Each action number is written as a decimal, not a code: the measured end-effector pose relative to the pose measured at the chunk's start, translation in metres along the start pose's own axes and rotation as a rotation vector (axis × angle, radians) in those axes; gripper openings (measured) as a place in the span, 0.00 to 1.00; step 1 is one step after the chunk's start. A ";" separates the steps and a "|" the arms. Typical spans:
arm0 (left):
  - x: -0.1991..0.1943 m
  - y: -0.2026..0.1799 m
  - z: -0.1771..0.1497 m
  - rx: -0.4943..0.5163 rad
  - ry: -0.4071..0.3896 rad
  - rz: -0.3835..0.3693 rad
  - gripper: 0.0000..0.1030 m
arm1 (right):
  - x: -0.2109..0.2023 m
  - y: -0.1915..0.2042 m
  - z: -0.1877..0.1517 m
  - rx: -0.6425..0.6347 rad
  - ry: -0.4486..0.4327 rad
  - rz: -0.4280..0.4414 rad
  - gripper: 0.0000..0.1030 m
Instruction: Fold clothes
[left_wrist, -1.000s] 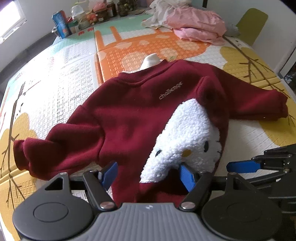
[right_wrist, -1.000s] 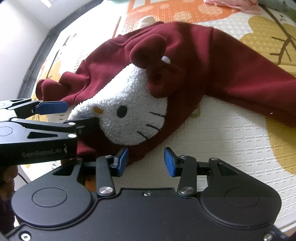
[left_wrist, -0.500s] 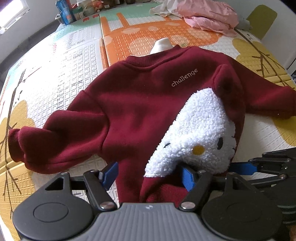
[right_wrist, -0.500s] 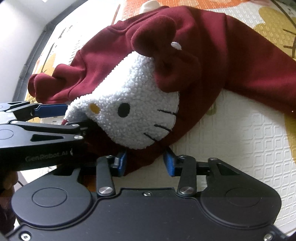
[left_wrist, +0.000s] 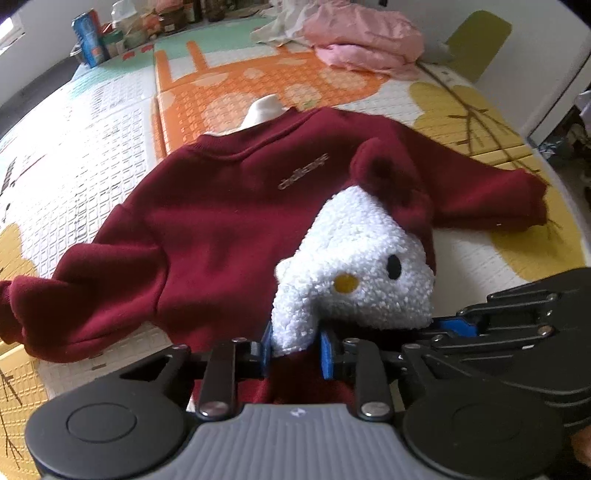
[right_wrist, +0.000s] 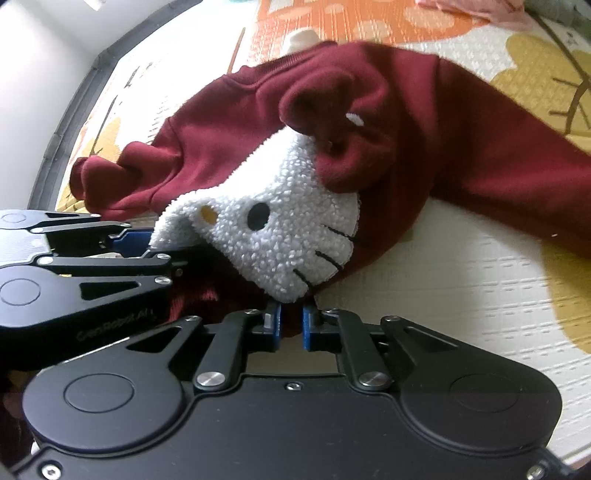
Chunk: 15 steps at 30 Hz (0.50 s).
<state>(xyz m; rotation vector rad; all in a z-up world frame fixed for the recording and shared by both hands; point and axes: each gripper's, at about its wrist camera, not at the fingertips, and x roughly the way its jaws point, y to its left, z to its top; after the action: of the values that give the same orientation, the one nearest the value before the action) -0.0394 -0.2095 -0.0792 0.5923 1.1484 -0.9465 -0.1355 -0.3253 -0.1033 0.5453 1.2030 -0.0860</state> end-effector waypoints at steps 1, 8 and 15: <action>-0.002 -0.003 0.000 0.008 0.000 -0.013 0.27 | -0.006 -0.001 0.000 -0.002 0.001 -0.001 0.09; -0.007 -0.028 -0.006 0.095 0.015 -0.066 0.27 | -0.045 -0.013 -0.004 -0.044 0.018 -0.048 0.08; 0.005 -0.048 -0.012 0.151 0.052 -0.072 0.32 | -0.049 -0.015 -0.005 -0.107 0.067 -0.134 0.08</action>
<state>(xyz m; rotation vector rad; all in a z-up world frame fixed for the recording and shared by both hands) -0.0859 -0.2255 -0.0843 0.7047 1.1577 -1.0921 -0.1635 -0.3466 -0.0652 0.3759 1.3012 -0.1176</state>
